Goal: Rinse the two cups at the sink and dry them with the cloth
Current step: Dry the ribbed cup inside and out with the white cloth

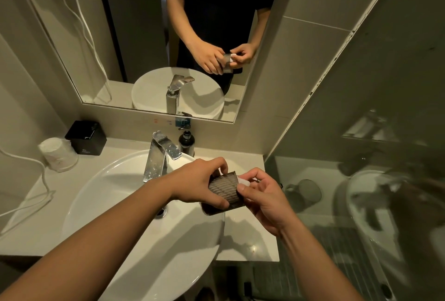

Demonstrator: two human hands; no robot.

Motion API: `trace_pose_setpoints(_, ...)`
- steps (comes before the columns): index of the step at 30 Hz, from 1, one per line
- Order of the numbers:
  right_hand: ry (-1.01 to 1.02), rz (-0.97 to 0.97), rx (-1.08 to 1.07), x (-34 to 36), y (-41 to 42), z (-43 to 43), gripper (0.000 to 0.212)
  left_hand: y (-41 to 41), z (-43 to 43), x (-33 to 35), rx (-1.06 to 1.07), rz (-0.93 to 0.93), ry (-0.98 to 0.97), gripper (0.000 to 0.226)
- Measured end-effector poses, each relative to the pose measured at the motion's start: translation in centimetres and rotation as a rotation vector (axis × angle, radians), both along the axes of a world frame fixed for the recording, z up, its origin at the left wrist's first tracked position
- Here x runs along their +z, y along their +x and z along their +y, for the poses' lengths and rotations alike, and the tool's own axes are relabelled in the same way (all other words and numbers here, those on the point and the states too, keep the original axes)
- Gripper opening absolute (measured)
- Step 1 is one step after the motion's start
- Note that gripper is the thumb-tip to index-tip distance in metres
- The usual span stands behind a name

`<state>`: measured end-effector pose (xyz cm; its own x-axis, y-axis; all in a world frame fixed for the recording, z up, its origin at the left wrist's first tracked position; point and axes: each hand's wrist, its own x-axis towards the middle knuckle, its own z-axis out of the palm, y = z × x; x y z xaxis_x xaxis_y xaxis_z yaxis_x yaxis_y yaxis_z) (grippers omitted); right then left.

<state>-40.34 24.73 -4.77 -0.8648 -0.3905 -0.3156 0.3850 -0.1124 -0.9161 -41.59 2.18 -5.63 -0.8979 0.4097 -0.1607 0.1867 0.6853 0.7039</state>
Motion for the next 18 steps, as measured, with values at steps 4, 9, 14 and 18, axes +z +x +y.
trace_pose_setpoints(4,-0.054,0.008,0.056,-0.1,-0.5,0.6,0.015,-0.1,-0.3,0.5,0.002,-0.137,0.103,0.058)
trace_pose_setpoints(9,-0.013,0.135,-0.102,0.5,-1.7,1.8,0.021,0.3,-0.4,-0.6,0.133,-0.399,0.511,0.058)
trace_pose_setpoints(14,0.323,0.522,-0.463,3.7,-2.5,3.1,0.008,0.5,-0.4,-2.3,0.421,-0.311,0.530,0.054)
trace_pose_setpoints(18,0.622,0.556,-0.386,5.4,-2.1,2.8,0.010,0.9,1.0,-1.7,0.644,-0.181,0.727,0.040)
